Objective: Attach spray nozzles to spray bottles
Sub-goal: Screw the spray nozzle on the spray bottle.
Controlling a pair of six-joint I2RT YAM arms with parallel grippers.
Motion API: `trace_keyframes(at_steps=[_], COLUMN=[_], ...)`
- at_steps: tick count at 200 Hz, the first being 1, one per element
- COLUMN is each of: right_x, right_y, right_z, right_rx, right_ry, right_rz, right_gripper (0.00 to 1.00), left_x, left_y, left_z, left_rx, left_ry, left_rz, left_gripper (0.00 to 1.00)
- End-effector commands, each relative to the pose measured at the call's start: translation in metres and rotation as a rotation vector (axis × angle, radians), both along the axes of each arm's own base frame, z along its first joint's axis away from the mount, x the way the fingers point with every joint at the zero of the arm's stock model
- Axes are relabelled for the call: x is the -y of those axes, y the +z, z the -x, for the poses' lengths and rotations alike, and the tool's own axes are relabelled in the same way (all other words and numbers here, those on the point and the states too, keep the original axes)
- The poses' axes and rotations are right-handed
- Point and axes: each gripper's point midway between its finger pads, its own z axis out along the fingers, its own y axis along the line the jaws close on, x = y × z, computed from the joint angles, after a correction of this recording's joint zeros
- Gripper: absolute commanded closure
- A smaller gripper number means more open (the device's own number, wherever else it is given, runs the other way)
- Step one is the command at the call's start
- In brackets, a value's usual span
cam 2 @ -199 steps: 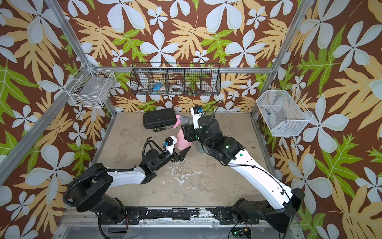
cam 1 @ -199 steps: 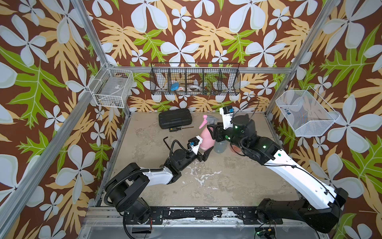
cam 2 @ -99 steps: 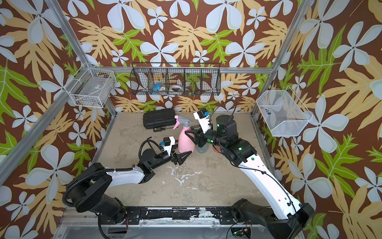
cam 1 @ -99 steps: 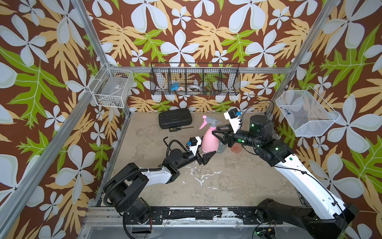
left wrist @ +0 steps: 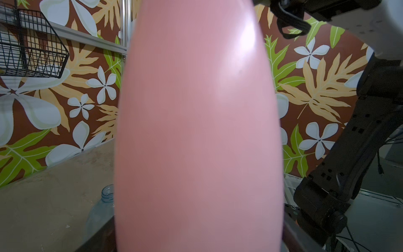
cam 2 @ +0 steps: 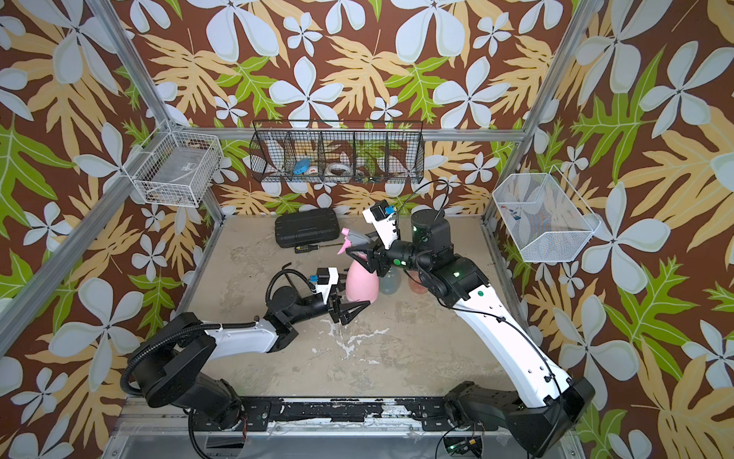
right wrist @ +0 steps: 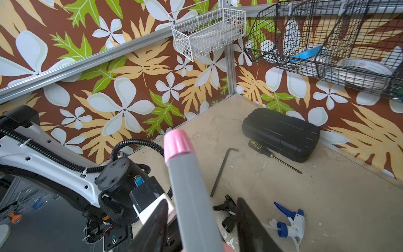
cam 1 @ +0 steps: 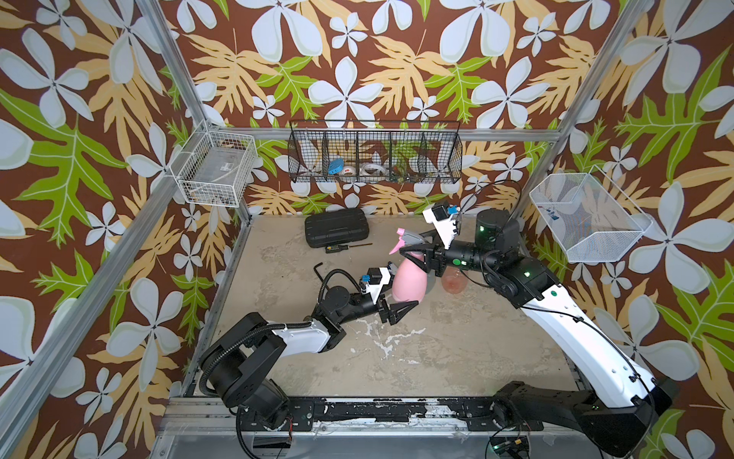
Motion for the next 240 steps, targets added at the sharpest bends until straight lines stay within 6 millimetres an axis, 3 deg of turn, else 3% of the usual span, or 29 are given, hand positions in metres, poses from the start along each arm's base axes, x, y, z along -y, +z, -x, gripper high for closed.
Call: trace_keyframes(at_steps=[1,72,103,174,212,240], right_x=[-0.004,-0.005,-0.004,0.027,0.035,0.033], right_y=[0.0,-0.005,-0.013,-0.059,-0.079,-0.095], right_z=[0.008,0.009,0.002,-0.056,-0.075,-0.082], right_rx=[-0.014,-0.035,-0.054,-0.133,-0.226,-0.341], right_ry=[0.051,0.058,0.022,-0.417,-0.67,-0.752], right_rz=[-0.006,-0.006,0.005,0.102,0.09,0.06], right_gripper=[0.58,0.87,1.0,1.0,1.0,1.0], left_x=[-0.001,-0.005,-0.011,-0.042,-0.039,-0.043], left_y=[0.013,0.022,0.028,0.047,0.047,0.043], left_z=[0.006,-0.002,-0.018,-0.061,-0.061,-0.063], left_rx=[0.052,0.068,0.081,0.097,0.172,0.257], left_ry=[-0.027,-0.007,0.096,0.425,0.568,0.765], left_rz=[0.026,0.032,0.039,0.081,0.049,-0.018], left_gripper=[0.39,0.38,0.39,0.4,0.4,0.4])
